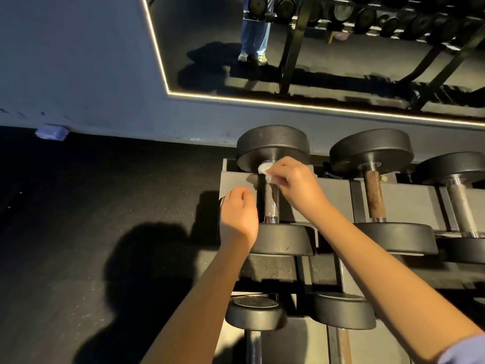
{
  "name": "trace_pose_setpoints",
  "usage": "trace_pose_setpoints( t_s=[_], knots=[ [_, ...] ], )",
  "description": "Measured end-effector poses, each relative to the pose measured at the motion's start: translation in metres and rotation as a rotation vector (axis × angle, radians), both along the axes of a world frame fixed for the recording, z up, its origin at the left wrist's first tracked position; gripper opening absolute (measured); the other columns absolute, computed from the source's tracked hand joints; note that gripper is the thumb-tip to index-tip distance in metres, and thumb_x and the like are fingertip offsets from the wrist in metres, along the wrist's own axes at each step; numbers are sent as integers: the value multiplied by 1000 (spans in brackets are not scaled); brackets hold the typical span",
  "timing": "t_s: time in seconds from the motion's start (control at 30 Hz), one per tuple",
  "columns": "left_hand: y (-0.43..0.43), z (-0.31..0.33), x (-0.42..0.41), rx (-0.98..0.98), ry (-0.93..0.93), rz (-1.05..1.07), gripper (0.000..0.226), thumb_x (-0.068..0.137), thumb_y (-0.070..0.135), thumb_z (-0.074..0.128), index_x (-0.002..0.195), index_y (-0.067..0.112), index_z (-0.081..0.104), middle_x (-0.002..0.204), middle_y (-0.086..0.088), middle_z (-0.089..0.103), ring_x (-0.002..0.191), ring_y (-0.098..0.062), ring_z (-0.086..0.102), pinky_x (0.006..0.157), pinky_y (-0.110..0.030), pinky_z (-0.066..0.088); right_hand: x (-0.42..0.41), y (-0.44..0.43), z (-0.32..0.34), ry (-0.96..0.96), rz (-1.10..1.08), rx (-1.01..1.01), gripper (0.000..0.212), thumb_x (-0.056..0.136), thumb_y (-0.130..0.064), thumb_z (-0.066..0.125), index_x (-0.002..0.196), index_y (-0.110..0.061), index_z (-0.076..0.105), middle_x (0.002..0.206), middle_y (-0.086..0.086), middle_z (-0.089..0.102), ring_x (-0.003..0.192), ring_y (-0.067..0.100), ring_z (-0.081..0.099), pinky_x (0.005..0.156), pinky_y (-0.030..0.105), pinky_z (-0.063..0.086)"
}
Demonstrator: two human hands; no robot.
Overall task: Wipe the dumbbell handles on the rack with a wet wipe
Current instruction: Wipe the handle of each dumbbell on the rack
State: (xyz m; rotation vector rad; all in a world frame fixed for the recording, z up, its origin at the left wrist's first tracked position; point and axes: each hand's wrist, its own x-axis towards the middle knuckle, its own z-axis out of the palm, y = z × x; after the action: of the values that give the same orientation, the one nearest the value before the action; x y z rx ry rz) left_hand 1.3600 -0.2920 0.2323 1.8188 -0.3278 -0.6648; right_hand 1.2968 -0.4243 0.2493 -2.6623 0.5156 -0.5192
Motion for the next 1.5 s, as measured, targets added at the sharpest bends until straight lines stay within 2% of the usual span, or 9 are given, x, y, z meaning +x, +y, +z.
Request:
trace_pose_setpoints(
  t_s=[0.13,0.33,0.53,0.7,0.8,1.0,1.27,1.37,1.5],
  knots=[
    [0,-1,1,43,-34,-13,29,102,27,38,75,30,48,86,4,53,78,-6,51,68,-13,38,5,5,-9,-17,-49,-54,29,62,22,66,81,2,72,81,18,65,72,36,60,62,33,48],
    [0,-4,0,16,-14,-21,17,101,24,40,95,22,56,86,6,52,80,-9,51,73,-21,40,-1,4,5,280,205,-33,22,77,11,64,93,-1,75,94,17,69,91,34,64,85,33,48],
    [1,-2,1,12,-17,-24,25,101,22,40,81,35,46,86,12,51,82,-6,52,73,-20,39,-15,2,0,84,101,61,20,76,8,70,92,-3,75,95,12,66,89,22,63,82,15,39],
    [1,-5,1,10,-32,-60,21,100,22,41,113,21,58,108,6,54,98,-10,53,79,-21,39,-26,8,5,262,190,197,19,75,4,73,90,-7,76,88,5,66,80,12,57,78,11,39],
    [1,-4,2,-46,-12,-138,25,99,19,46,120,20,59,111,8,50,97,-6,52,78,-13,37,-23,10,11,228,67,276,16,78,-2,73,91,-10,76,88,-2,66,79,10,58,75,7,41],
    [-1,0,11,-89,-76,-358,29,92,26,61,120,19,62,109,3,58,97,-8,56,81,-15,43,-18,20,10,10,-203,514,21,78,0,72,86,-17,63,85,2,65,80,16,62,75,30,54],
    [-19,11,22,-33,-299,-341,10,93,17,61,86,25,63,80,10,62,76,4,60,67,-13,43,-28,33,8,-218,-372,714,22,90,-2,58,107,-14,65,96,-12,64,90,1,61,79,12,49],
    [-28,2,27,48,-414,-234,15,96,24,56,105,16,66,97,-2,67,79,-3,59,69,-9,40,-33,47,-1,-215,-527,709,27,96,-19,53,122,-15,59,107,-9,61,96,2,57,72,5,40],
    [-37,-10,33,55,-452,-240,29,96,18,56,122,5,59,114,-8,62,100,-10,57,89,-16,43,-31,47,-3,-190,-561,734,31,97,-29,50,123,-17,59,120,-1,60,108,10,54,81,18,39]
  ],
)
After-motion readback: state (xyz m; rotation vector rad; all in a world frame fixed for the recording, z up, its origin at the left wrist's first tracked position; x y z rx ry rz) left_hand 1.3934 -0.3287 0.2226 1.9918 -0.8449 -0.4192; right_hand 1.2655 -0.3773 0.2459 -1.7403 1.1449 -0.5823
